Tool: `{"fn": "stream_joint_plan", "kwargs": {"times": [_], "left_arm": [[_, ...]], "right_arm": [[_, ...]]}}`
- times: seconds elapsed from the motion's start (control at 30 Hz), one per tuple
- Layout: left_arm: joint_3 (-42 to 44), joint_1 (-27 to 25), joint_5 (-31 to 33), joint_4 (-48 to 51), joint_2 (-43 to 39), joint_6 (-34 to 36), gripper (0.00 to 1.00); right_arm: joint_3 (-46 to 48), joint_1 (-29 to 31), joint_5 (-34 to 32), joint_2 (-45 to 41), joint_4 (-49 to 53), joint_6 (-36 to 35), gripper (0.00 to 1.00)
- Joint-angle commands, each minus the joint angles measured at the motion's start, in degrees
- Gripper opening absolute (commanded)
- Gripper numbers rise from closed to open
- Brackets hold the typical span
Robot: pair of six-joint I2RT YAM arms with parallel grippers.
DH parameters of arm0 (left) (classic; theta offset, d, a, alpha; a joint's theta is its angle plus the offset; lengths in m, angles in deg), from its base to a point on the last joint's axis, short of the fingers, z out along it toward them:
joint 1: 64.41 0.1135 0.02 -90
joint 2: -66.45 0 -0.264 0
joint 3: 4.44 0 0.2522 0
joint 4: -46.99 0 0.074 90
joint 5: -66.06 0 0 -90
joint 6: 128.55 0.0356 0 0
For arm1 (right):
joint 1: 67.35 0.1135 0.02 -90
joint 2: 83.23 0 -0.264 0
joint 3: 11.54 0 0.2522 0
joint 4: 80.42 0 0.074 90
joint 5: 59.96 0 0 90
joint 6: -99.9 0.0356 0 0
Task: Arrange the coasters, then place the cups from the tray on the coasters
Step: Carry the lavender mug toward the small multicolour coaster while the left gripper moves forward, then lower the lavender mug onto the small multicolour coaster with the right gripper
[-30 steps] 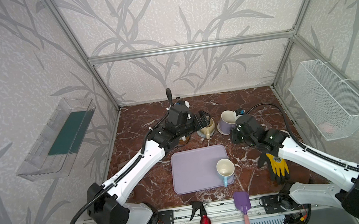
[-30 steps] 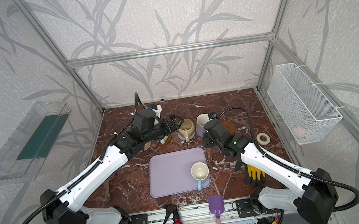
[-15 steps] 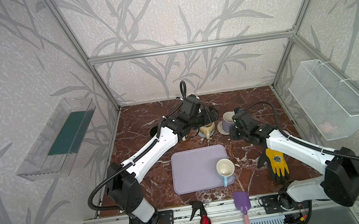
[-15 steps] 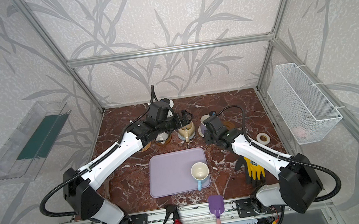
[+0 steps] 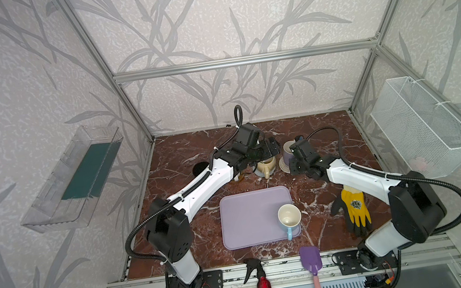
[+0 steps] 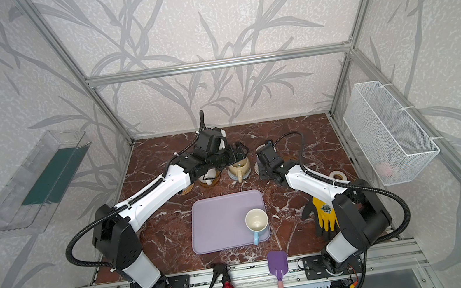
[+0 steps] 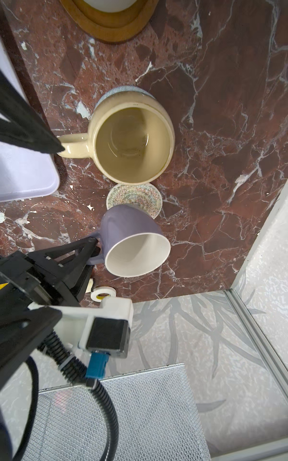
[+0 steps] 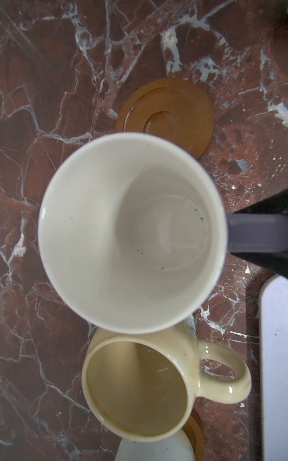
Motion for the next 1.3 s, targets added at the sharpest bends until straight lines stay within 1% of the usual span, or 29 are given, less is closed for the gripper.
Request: {"fn": "stream_joint_plan", "kwargs": {"times": [0.0, 0.13, 0.47, 0.67, 0.87, 1.03, 1.1, 1.17, 1.27], "left_arm": [[-0.6, 0.4, 0.6, -1.3, 0.0, 0.3, 0.98], [-0.3, 1.8, 0.6, -1.8, 0.1, -0.1, 0.98], [1.3, 1.8, 0.9, -2.7, 0.2, -0.1, 0.97], [2.1, 1.9, 1.4, -3.0, -0.4, 0.0, 0.97], [2.7, 1.9, 0.6, -3.9, -0.4, -0.7, 0.97], [2.9, 1.8, 0.5, -4.7, -0.5, -1.6, 0.97], [2.9, 1.8, 0.0, -4.8, -0.4, -1.8, 0.97], [3.0, 1.8, -0.1, -4.7, -0.3, -2.0, 0.98], [3.7, 1.8, 0.5, -5.0, -0.9, -2.2, 0.97]], "right_arm": [[-3.3, -0.8, -1.0, 1.3, -5.3, -0.5, 0.00], [-3.2, -1.2, -0.7, 2.7, -6.0, -0.2, 0.00], [-4.0, -1.8, 0.6, 7.4, -5.4, 0.0, 0.00], [-0.1, -1.6, 1.4, 6.9, -6.1, 0.9, 0.00], [3.4, -1.2, 0.7, 5.9, -6.5, 0.8, 0.00], [2.5, -1.0, 1.7, 6.4, -3.8, -0.6, 0.00], [2.4, -0.8, 1.5, 6.5, -3.3, -0.8, 0.05], [2.4, -0.8, 1.7, 6.6, -2.8, -0.7, 0.12], [1.3, -0.7, 2.6, 7.3, -1.5, -1.0, 0.25]]}}
